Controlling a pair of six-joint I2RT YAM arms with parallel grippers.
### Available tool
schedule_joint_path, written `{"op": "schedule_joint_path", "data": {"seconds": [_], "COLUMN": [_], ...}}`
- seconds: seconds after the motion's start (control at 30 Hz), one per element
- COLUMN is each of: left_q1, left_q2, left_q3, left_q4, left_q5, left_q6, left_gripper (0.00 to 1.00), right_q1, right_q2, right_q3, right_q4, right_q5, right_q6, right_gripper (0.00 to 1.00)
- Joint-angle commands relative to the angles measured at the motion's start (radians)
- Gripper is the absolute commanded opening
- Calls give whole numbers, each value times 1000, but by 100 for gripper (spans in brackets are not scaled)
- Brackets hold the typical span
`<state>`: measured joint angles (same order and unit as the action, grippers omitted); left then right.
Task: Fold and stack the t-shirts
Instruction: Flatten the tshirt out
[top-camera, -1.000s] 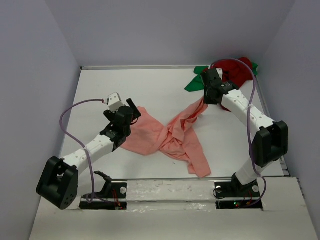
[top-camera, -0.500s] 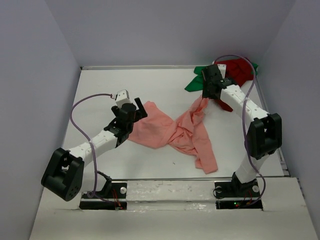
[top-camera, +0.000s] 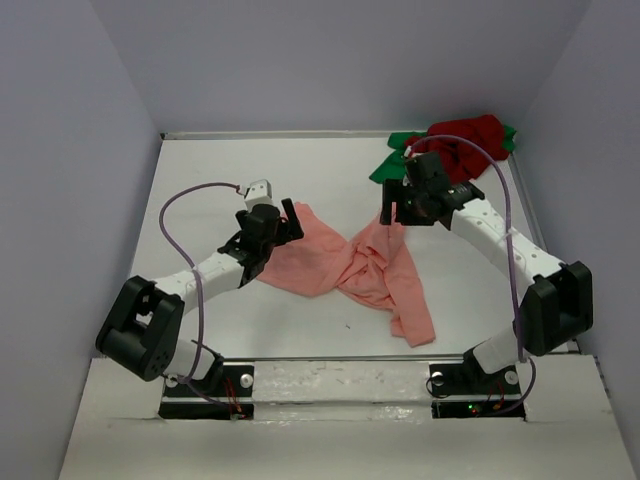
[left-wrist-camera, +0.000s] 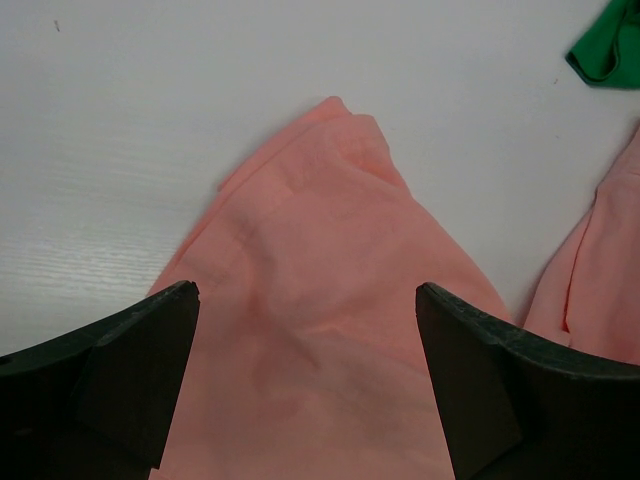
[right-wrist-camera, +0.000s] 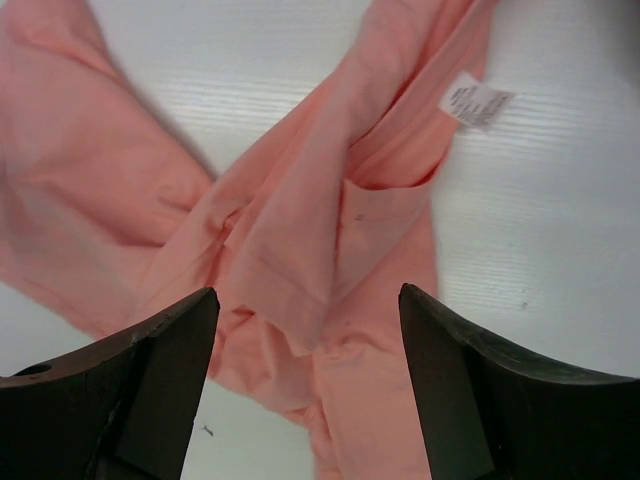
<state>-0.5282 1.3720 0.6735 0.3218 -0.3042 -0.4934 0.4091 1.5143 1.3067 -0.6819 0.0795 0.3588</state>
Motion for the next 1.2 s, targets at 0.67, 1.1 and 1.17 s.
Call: {"op": "schedule_joint_path", "data": {"seconds": [0.67, 1.1, 1.17], "left_q1": [2, 4, 2], "left_q2": [217, 294, 303], "left_q3": [176, 230, 233], "left_q4": [-81, -121, -122], "left_q5": [80, 112, 119], "left_q6": [27, 39, 41], "left_gripper": [98, 98, 98], "right_q1": [166, 175, 175], "right_q2": [144, 187, 176], "right_q3": [-38, -9, 6], "right_q4": [71, 62, 44], "right_q5": [-63, -27, -9], "right_q6": [55, 54, 55], "right_gripper": [74, 0, 0]}}
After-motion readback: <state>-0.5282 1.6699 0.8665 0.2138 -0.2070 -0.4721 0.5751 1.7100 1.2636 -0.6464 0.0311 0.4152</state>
